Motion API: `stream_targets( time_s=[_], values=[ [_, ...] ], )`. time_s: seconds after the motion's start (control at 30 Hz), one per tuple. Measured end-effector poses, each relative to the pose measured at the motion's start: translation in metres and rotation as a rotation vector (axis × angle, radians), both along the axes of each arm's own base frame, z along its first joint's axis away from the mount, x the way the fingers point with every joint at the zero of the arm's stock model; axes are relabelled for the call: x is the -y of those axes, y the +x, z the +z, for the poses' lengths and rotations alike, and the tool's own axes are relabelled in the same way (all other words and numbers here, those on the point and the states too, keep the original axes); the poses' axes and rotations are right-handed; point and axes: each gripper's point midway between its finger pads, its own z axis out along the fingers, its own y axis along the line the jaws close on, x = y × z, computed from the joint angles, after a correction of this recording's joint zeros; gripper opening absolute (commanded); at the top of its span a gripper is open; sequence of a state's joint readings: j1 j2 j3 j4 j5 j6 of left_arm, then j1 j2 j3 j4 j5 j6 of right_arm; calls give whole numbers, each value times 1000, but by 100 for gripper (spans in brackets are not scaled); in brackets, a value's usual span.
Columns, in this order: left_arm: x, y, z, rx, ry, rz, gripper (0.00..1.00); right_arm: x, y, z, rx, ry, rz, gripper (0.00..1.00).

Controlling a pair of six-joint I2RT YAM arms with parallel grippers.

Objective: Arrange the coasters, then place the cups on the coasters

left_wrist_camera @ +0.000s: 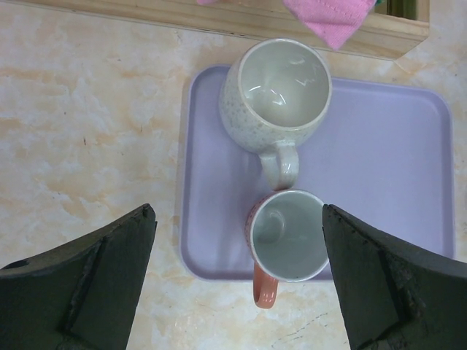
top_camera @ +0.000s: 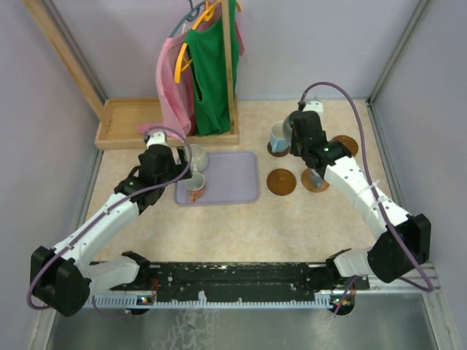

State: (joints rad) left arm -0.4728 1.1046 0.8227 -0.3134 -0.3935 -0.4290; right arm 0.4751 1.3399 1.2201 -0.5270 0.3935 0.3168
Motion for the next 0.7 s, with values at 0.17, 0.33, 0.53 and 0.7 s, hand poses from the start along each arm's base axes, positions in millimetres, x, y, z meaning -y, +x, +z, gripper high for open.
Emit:
stream_targets(
  time_s=[0.17, 0.33, 0.53, 0.7],
  values=[
    [3, 3, 1, 8, -10, -7, 100, 42, 11, -1, -6, -15, -85, 0],
    [7, 6, 4, 24, -26, -16, 100, 77, 18, -2, -14, -10, -156, 0],
    [9, 9, 9, 44, -37, -17, 100, 117, 20, -11, -24, -49, -225, 0],
    [12, 9, 10, 49, -51, -30, 100, 135, 27, -16, -32, -58, -243, 0]
  ],
)
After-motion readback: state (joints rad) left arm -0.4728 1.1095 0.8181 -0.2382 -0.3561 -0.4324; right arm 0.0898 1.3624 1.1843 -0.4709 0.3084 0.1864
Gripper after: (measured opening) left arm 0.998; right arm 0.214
